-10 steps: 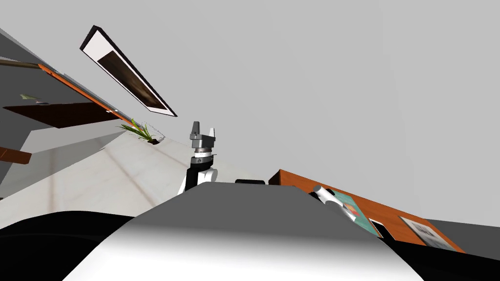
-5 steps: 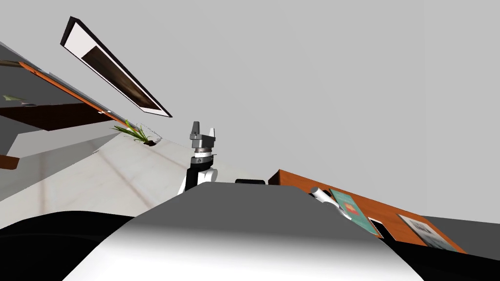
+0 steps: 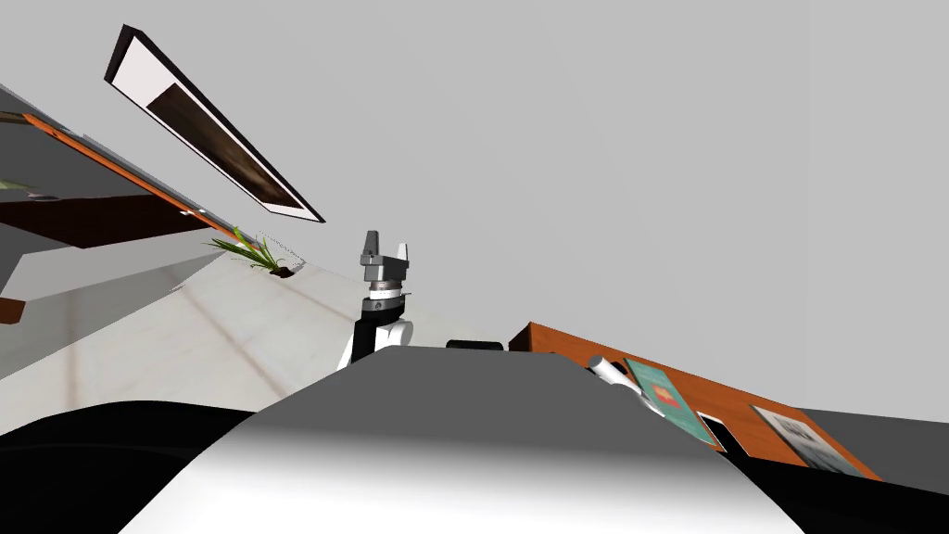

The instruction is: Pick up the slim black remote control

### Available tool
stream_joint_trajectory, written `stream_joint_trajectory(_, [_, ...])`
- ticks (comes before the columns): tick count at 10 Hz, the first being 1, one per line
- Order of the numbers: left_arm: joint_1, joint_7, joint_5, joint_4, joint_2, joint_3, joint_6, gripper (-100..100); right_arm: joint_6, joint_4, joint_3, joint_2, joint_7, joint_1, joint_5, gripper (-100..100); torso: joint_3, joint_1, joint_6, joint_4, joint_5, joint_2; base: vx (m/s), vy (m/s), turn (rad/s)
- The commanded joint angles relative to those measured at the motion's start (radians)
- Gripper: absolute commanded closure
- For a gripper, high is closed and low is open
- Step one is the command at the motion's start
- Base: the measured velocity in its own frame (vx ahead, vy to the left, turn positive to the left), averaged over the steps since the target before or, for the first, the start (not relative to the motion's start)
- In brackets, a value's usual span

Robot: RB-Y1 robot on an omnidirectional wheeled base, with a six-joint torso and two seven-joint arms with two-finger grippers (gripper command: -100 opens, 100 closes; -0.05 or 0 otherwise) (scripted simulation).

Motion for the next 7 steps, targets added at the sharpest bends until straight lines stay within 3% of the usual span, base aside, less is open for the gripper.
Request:
stream_joint_trajectory(1, [0.0,0.0,0.0,0.0,0.0,0.0,0.0,0,0.0,0.0,0.0,0.0,0.0,0.0,0.0,100,0.0,0.0,0.0,0.0,0.0,0.0,0.0,0.0,0.0])
stream_joint_trajectory(2, [0.0,0.0,0.0,0.0,0.0,0.0,0.0,0,0.0,0.0,0.0,0.0,0.0,0.0,0.0,100,0.0,0.0,0.0,0.0,0.0,0.0,0.0,0.0,0.0])
stream_joint_trajectory(3, [0.0,0.0,0.0,0.0,0.0,0.0,0.0,0,0.0,0.0,0.0,0.0,0.0,0.0,0.0,0,0.0,0.0,0.0,0.0,0.0,0.0,0.0,0.0,0.0])
stream_joint_trajectory(4, [0.0,0.0,0.0,0.0,0.0,0.0,0.0,0,0.033,-0.017,-0.003,-0.021,-0.008,-0.003,-0.009,100,0.0,0.0,0.0,0.0,0.0,0.0,-0.011,-0.014,0.106])
stream_joint_trajectory(6, [0.0,0.0,0.0,0.0,0.0,0.0,0.0,0,0.043,-0.039,-0.004,-0.021,-0.015,0.007,-0.01,100,0.001,0.0,-0.001,0.001,0.001,0.001,-0.017,0.0,0.059])
stream_joint_trajectory(7, [0.0,0.0,0.0,0.0,0.0,0.0,0.0,0,0.048,-0.042,-0.005,-0.023,-0.016,0.008,-0.011,0,0.001,0.0,0.0,0.0,0.0,0.001,0.0,0.0,0.0])
